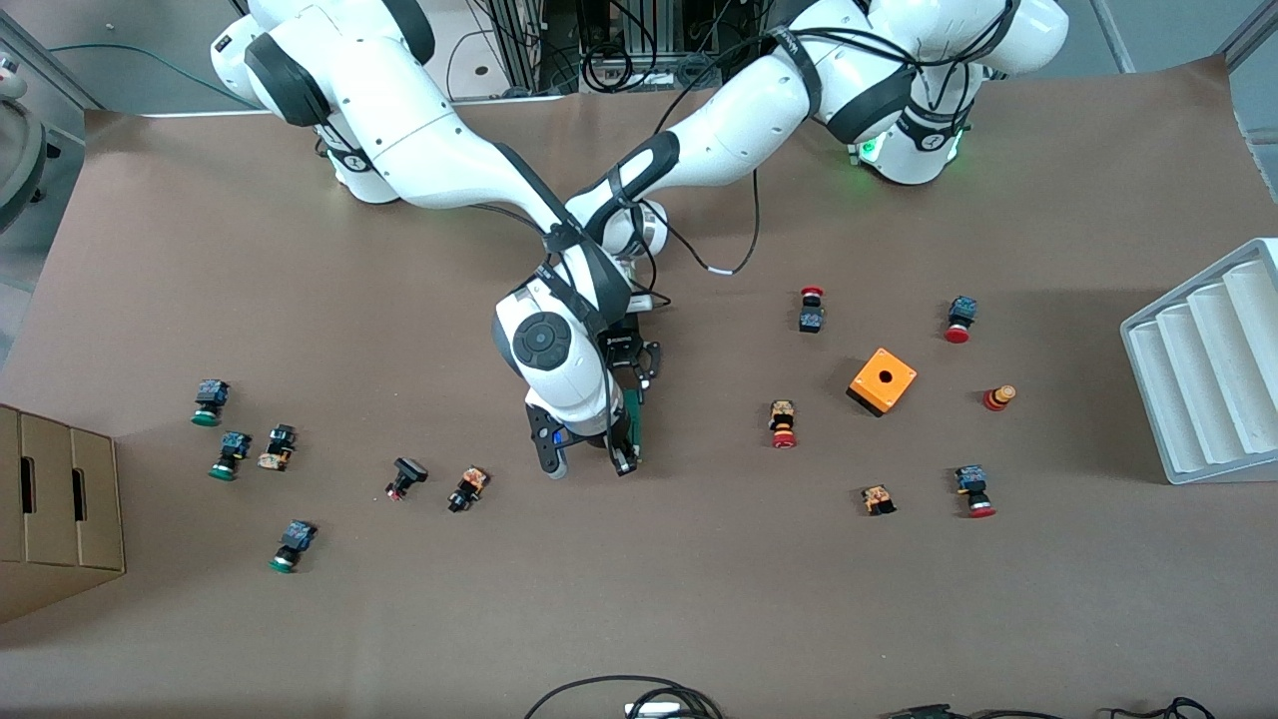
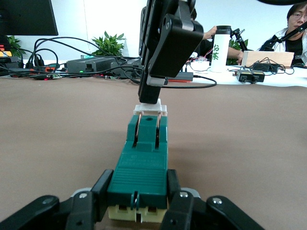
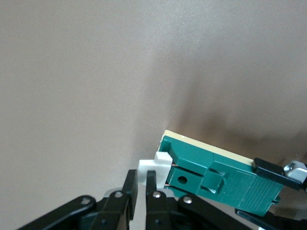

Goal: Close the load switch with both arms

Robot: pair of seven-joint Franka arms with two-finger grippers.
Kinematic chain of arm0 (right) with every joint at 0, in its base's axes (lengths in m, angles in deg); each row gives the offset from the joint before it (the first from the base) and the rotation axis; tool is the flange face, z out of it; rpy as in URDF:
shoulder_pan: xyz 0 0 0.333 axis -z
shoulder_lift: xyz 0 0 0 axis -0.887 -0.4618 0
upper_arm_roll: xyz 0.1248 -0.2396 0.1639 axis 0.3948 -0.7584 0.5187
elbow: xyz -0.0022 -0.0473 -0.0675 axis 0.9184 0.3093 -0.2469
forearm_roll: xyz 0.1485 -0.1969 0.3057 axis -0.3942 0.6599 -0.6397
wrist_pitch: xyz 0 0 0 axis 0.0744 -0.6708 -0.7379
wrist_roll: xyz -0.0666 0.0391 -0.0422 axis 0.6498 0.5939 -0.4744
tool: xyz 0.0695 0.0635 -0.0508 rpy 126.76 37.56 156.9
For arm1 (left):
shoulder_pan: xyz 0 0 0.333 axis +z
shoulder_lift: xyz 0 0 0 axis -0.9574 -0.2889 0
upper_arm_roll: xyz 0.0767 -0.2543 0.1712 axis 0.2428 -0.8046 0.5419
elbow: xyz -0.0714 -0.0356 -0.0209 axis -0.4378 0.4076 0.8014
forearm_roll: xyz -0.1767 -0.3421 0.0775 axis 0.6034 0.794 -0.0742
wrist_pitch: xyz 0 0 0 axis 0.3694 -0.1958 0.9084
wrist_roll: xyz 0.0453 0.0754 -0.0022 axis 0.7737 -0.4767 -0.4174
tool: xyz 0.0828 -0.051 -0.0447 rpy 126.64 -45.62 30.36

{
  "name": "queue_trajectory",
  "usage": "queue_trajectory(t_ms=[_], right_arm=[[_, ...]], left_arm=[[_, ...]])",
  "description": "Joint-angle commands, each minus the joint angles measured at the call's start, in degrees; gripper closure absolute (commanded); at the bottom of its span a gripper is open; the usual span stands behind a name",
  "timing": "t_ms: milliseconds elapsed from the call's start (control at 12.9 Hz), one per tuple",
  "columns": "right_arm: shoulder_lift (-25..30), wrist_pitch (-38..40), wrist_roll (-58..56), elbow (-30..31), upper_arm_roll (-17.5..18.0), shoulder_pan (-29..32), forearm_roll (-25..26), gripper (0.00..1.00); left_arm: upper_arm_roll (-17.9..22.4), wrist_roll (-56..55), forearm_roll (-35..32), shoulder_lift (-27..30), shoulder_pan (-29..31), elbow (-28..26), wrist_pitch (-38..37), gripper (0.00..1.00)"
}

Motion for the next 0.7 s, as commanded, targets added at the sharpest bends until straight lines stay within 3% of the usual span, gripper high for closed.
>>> queue_trajectory(t_ms=[0,618], right_arm=[[-1.84,-0.16,-1.25,-1.86,-0.04,0.27,-0.92,0.86],[-1.84,0.64,-1.43,-1.86,-0.04,0.45,-0.83,0.85]], left_arm=[[-0.29,-0.56,-0.07,-2.97,-0.04,1.54,0.81,0.50],[-0.29,-0.39,-0.07,-3.06,-0.04,1.54,0.81,0.50]])
